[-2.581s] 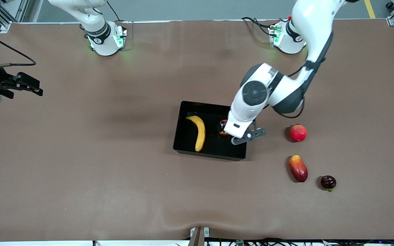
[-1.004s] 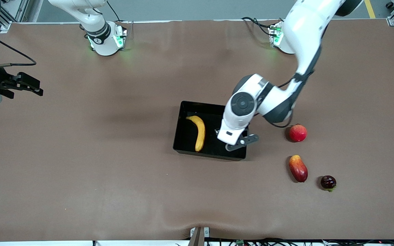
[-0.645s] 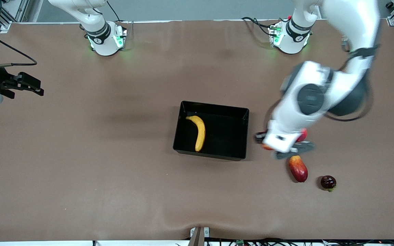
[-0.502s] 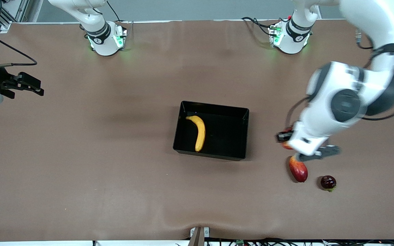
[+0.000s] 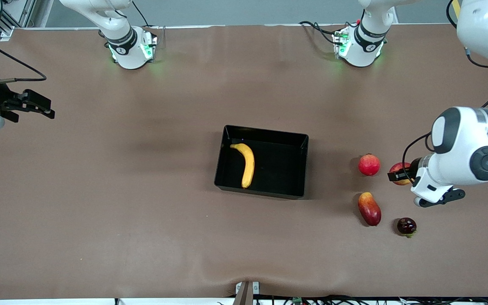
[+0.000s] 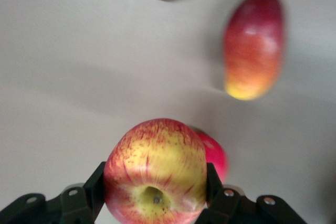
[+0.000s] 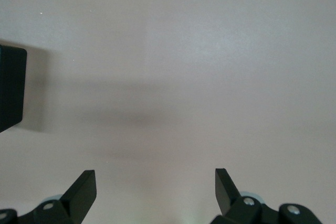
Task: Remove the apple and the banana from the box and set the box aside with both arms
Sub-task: 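Carry the apple out and lower it beside the red apple, then open the left gripper and lift it off the apple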
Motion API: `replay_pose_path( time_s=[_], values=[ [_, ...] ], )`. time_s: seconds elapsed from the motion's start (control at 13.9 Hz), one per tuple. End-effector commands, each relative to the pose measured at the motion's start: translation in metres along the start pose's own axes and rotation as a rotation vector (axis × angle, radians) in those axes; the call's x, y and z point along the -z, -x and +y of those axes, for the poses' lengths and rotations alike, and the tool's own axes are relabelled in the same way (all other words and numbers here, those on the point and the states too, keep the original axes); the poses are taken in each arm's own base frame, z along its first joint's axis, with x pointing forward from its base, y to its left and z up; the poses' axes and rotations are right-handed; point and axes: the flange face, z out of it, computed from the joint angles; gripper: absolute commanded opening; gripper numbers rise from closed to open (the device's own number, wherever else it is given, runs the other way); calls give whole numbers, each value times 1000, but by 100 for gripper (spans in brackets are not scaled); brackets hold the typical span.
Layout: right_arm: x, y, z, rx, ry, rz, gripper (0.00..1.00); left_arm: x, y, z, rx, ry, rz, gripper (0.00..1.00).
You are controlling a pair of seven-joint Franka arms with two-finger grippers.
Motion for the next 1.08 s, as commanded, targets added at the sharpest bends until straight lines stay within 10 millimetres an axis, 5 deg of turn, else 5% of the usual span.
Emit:
replay_pose_path(
  time_s=[0.0,0.22,0.43,0.5,0.65,0.86,1.0],
  values=[
    [3,-2,-3,11,1,0,100,-51,9,-25,-10,-9,58,0],
    [-1,-3,-2,12,0,-9,100,-106,8,-36,-12,38,65,0],
    [-7,-9,-9,21,0,-12,100,-126,13,-41,-5,46,39,0],
    [-6,-9,-9,23,1,-11,100,-126,14,-41,-5,43,33,23],
    [-8,-9,-9,22,0,-14,100,-115,16,-44,-2,30,27,100],
    [-9,-10,-10,24,-1,-15,100,-52,23,-41,-4,-6,43,100],
    [-9,-10,-10,24,0,-14,100,0,35,-9,-32,-15,52,100]
  ],
)
